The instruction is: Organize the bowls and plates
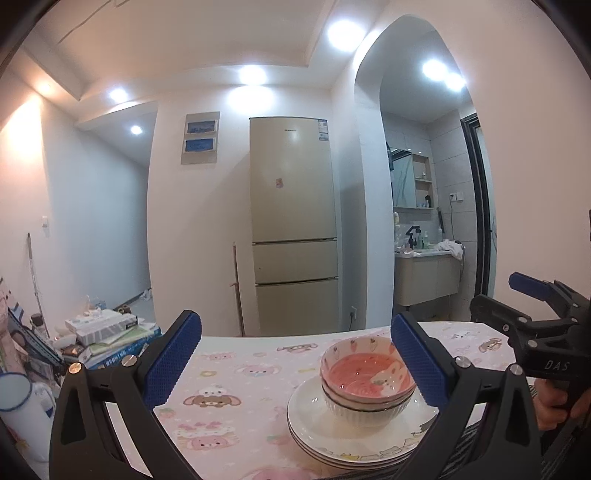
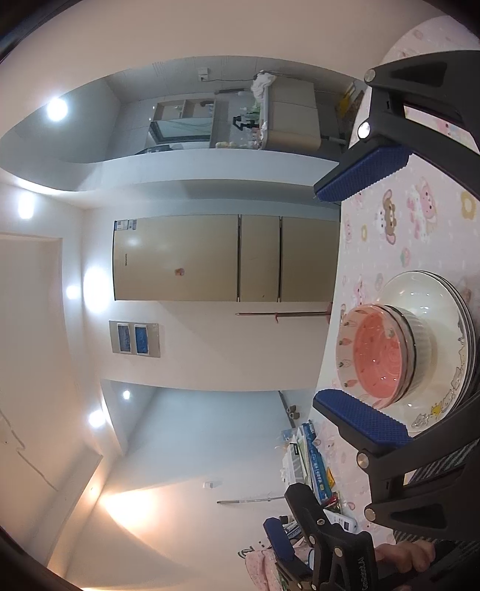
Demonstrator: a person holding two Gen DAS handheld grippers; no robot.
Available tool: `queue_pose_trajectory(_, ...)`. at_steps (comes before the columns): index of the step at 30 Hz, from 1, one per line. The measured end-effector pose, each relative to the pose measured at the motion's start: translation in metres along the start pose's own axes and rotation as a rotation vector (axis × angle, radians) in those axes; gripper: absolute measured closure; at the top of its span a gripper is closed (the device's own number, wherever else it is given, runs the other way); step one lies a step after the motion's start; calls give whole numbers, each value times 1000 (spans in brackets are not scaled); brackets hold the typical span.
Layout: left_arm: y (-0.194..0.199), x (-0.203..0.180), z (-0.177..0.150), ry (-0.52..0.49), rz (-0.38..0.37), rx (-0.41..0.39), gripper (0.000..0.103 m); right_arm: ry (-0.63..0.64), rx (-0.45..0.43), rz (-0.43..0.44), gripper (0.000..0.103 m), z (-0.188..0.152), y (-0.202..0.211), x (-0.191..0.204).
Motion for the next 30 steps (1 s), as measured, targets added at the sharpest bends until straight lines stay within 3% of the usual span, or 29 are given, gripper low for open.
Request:
queue_pose_trajectory(10,-5,11,-36,32,33,45,1,0,83,-22,0,-33,-10,7)
queue_pose_trajectory(30,-4,21,-40,62,45,44,0,56,100,-3,0,-38,-11,19)
Point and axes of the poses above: each gripper's, at about its wrist camera, not at the fingertips, and y roughly against the way its jaws point, x to its left, z to its top, the point moved 7 cm from there along -y, roughly the way its jaws point, and after that the axes turned 13 degrees about y, right-handed, at the moved point
